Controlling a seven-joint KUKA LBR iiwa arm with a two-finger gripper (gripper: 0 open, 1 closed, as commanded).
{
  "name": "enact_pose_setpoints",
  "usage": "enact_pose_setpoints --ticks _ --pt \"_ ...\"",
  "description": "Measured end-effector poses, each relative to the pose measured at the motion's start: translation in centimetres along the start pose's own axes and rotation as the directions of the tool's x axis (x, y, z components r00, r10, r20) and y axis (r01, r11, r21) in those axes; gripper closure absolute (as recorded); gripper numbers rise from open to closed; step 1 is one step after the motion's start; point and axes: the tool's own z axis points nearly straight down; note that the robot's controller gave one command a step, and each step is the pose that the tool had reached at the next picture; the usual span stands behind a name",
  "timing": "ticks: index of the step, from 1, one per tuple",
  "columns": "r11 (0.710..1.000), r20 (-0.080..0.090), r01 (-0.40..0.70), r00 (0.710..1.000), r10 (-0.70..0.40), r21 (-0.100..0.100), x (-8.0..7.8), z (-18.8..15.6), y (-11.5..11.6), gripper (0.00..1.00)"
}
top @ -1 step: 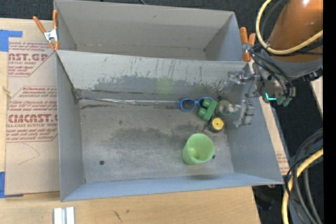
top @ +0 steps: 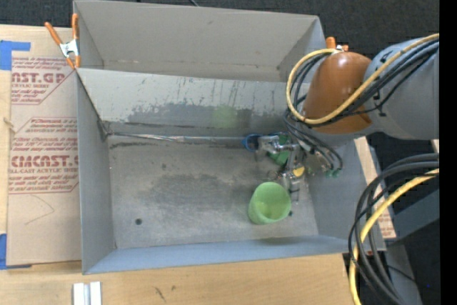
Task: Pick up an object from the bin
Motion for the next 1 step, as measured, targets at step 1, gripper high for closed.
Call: enact_pose_setpoints --ticks 1 --pt "0.991 0.0 0.131 0.991 -0.131 0.001 5.68 1.12 4.5 0.0"
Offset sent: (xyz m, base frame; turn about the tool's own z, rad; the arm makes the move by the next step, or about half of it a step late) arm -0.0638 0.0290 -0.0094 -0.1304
